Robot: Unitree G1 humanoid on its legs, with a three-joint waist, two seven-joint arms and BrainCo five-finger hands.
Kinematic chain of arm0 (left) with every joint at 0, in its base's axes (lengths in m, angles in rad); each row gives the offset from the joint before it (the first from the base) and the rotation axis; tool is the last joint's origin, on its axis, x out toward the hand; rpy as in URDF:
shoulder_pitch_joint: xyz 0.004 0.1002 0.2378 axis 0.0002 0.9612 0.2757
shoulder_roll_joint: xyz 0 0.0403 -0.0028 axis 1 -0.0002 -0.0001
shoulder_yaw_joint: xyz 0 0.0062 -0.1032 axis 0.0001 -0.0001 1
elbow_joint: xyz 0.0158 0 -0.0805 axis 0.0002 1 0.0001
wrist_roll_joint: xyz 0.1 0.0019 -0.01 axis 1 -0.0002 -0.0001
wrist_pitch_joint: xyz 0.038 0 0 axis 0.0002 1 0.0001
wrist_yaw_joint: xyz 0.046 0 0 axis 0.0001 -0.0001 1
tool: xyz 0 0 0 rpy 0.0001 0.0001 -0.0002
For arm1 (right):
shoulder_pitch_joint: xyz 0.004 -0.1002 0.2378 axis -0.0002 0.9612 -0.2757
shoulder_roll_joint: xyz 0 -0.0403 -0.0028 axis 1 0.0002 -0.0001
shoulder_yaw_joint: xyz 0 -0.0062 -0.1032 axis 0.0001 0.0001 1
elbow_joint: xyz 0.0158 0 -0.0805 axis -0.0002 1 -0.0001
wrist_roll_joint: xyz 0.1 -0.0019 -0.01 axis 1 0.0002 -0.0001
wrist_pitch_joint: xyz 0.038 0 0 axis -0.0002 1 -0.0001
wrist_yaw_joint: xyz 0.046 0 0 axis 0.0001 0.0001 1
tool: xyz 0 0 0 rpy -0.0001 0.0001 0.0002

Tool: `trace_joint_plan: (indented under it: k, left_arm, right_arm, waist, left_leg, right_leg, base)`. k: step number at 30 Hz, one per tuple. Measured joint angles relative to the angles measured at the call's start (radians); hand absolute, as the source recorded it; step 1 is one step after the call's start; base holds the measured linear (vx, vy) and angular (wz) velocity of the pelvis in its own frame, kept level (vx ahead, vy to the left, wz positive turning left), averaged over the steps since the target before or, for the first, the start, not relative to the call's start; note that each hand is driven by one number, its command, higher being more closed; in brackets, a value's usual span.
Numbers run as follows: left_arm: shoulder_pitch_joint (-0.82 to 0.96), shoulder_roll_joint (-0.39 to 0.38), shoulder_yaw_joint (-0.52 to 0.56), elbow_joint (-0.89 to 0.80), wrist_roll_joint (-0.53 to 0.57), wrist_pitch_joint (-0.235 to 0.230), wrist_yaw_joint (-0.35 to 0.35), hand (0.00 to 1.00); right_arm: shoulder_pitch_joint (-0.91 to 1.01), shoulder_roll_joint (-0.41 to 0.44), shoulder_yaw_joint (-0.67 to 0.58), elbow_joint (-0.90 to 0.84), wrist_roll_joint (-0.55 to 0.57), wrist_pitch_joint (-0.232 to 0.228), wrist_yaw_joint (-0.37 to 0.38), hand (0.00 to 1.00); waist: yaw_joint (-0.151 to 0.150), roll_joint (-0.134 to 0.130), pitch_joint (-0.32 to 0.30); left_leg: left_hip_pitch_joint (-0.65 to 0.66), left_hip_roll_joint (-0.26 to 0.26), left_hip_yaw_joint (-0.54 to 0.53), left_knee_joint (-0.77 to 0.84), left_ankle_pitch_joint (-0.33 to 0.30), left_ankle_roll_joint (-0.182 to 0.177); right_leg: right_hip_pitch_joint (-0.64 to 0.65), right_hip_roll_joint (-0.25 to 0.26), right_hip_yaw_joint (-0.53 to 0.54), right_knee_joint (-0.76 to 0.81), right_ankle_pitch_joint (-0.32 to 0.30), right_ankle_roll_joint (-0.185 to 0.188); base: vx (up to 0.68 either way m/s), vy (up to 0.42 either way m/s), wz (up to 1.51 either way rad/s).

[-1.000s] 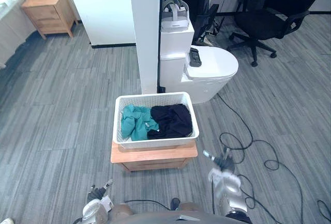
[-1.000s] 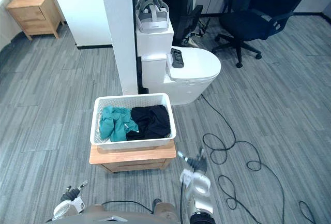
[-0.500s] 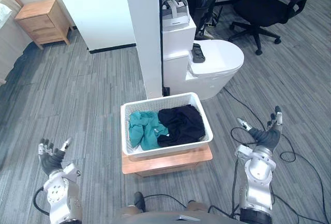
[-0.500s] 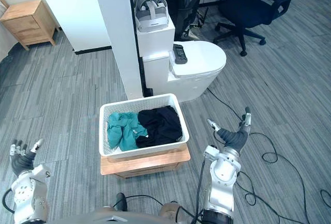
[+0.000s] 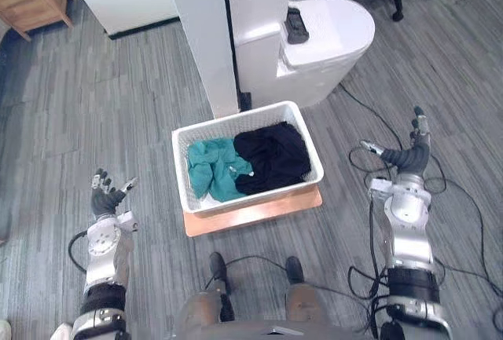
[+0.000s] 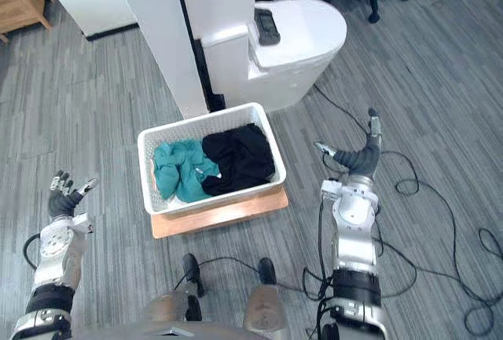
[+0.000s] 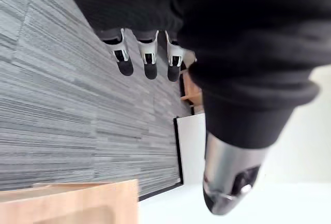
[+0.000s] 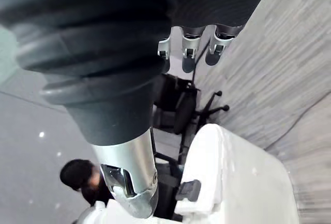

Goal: Pick up the laundry basket with both hands and put the clothes into the washing machine.

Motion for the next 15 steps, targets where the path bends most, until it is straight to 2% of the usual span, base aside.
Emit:
trace_joint_plan:
  k: [4,15]
  left_arm:
    - [-0.087,0.014,-0.018,0.076,0.0,0.011,0.004,0.0]
    - [-0.218,0.051,-0.102,0.143,-0.03,0.01,0.032,0.0]
  right_arm:
    - [-0.093,-0.053,0.041,0.075,0.048,0.013,0.015,0.0]
    - [-0.267,-0.113,0.178,0.204,0.07,0.023,0.027,0.0]
  waist:
    - [-0.001,0.004,0.064]
    - [0.004,0.026,0.119]
  left_leg:
    - [-0.035,0.008,0.008,-0.001,0.021,-0.001]
    - [-0.097,0.026,0.029,-0.002,0.052,-0.017]
  right_leg:
    - [-0.035,0.011,0.015,-0.017,0.032,-0.001]
    - [-0.121,0.032,0.049,-0.014,0.068,-0.01]
  base:
    - [-0.09,-0.005,-0.12]
    - [-0.03,-0.008,-0.09]
